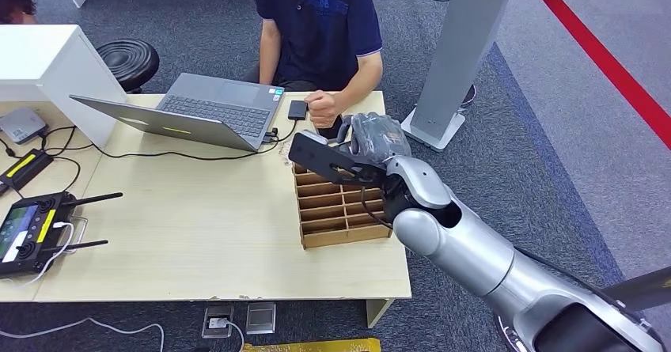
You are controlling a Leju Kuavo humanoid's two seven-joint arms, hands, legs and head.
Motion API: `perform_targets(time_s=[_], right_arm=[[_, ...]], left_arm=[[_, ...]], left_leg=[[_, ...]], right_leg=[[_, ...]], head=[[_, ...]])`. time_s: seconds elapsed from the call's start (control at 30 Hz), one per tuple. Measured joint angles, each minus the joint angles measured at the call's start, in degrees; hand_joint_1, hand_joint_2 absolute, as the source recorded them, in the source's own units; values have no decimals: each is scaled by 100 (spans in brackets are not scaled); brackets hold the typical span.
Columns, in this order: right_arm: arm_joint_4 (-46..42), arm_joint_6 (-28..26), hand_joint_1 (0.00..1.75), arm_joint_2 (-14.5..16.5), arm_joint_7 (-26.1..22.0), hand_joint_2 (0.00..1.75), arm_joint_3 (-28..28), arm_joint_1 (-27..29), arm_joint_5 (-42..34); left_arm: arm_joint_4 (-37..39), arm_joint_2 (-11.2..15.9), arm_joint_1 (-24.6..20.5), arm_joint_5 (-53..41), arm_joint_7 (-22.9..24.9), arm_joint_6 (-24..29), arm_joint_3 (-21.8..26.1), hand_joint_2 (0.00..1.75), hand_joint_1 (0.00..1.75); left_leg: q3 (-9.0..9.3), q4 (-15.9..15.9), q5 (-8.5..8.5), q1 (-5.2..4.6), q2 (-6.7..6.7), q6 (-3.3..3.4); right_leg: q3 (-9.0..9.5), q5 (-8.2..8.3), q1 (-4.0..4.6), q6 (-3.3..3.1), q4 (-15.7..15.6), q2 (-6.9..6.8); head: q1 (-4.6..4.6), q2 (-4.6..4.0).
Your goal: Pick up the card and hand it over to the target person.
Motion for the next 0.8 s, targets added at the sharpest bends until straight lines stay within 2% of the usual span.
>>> perform_targets(time_s=[0.1, 0.23, 0.3, 0.4, 0.5, 0.8], right_arm=[[820, -710, 161, 321, -707, 175, -140, -8, 80], [2258, -1865, 161, 781, -1898, 175, -334, -93, -33], [2853, -2190, 161, 923, -2239, 175, -324, -167, -126], [3383, -2406, 161, 1051, -2457, 175, -281, -230, -289], [3687, -2478, 161, 1102, -2469, 175, -214, -257, -359], [3831, -2387, 161, 1100, -2413, 175, -127, -234, -378]], left_arm=[[8, -27, -54, -47, 17, -36, -54, 175, 0], [15, -61, -146, -123, 30, -90, -149, 175, 0], [18, -68, -183, -142, 42, -100, -175, 175, 0], [19, -60, -205, -150, 41, -108, -189, 175, 0], [20, -44, -208, -153, 37, -110, -200, 175, 0], [15, -4, -200, -154, 30, -112, -209, 175, 0]], left_leg=[[6, -3, 1, 0, 9, -1], [12, -10, 5, 0, 17, -1], [16, -13, 6, -1, 21, -1], [18, -13, 6, -1, 21, -1], [16, -11, 2, -1, 22, -1], [10, -8, 2, 0, 15, -1]], right_leg=[[2, 3, 0, -1, -2, 9], [8, 9, 0, -1, -7, 17], [11, 12, 0, -2, -9, 21], [14, 11, 0, -2, -9, 21], [13, 9, -1, -2, -6, 22], [10, 7, 0, -2, -4, 15]], head=[[0, 0], [0, 0], [0, 0], [0, 0], [0, 0], [0, 0]])
